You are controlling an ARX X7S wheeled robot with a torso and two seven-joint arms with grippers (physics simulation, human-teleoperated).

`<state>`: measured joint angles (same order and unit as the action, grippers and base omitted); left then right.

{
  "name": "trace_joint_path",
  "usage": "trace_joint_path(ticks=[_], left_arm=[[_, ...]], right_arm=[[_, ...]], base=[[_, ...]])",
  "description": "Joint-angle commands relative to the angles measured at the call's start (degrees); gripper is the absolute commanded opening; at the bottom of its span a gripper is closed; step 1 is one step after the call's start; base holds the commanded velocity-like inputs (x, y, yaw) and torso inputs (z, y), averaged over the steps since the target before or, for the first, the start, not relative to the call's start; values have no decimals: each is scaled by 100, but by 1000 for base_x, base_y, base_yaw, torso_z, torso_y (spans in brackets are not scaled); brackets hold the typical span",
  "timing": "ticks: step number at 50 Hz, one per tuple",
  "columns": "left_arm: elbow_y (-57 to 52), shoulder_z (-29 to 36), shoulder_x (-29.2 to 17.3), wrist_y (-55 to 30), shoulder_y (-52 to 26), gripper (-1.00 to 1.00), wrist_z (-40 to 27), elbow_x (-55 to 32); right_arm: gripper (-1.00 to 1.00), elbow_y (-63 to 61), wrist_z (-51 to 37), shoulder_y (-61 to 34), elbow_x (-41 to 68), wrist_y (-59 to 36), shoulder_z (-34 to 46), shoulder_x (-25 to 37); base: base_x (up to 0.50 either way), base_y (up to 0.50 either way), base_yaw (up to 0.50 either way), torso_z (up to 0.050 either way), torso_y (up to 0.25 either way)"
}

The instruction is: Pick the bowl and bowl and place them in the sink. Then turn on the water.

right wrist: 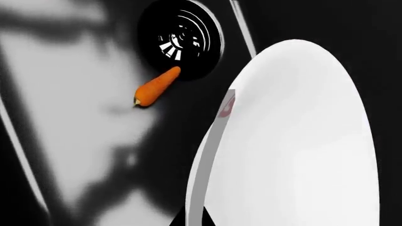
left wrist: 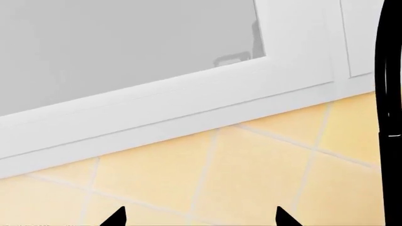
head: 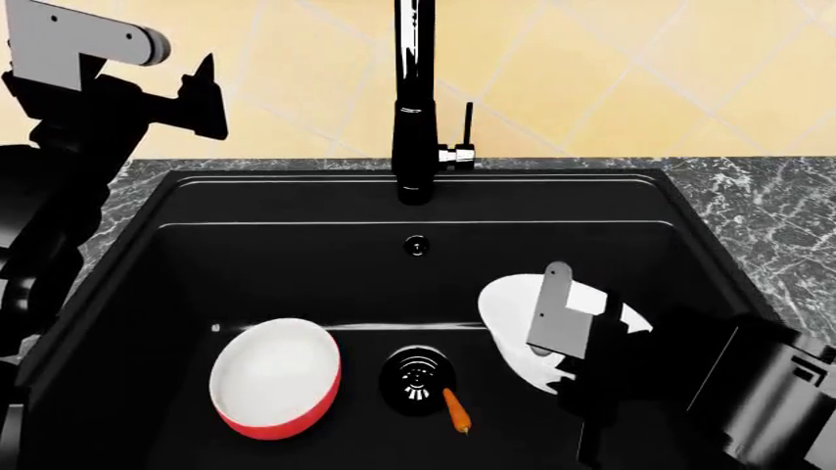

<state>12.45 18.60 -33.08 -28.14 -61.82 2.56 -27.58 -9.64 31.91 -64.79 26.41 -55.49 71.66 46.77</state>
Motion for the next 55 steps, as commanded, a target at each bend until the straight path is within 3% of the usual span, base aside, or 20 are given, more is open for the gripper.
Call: trace_joint_path(ticks=[1,55], left_arm=[[12,-7,-19,14,23,100,7,-7],[-52,-53,-105,8,115,100,46,-105]], right_arm=[[-100,353,71,17,-176,200,49,-147],[-100,1131,85,537,-264,719,286,-551]], base=[[0,0,0,0,0],[0,0,0,0,1]])
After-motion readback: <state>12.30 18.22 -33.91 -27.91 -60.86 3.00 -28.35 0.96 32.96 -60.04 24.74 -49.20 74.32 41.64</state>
